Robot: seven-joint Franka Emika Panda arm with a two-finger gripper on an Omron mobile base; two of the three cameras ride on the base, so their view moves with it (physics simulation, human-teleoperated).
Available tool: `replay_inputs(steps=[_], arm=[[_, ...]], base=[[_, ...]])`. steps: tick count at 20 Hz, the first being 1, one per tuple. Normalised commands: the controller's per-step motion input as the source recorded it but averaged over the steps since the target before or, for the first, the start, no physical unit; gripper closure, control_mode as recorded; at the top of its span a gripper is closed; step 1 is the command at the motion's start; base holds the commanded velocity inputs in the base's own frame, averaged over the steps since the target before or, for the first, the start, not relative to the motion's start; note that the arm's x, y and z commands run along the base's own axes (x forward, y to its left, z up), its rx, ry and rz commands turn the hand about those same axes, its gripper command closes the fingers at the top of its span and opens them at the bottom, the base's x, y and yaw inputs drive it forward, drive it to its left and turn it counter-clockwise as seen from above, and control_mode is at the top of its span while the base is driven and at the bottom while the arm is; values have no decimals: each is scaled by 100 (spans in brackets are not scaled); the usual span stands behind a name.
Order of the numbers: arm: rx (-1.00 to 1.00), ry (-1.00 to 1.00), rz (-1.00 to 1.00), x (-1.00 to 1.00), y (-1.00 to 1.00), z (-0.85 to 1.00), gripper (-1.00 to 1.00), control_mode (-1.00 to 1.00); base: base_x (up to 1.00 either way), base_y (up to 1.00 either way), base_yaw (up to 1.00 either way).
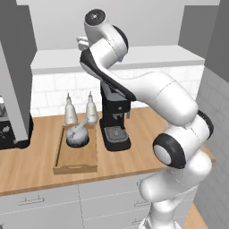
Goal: Pick the kettle from the counter and place it on the tray. Then pick the mug from the cabinet and place it on the tray. Then close the cabinet doors.
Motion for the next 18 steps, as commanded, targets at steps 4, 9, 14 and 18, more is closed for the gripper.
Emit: replay_inputs(steps=[4,9,14,18], arm=[[18,-3,35,-100,-6,-13,100,-100],[17,0,45,-100,-14,-17,100,-100],[6,0,68,-89,-27,-35,100,-100],[0,7,95,-52,-37,-51,100,-100]], base=[[0,0,0],[0,0,0],[0,0,0],[0,0,0]])
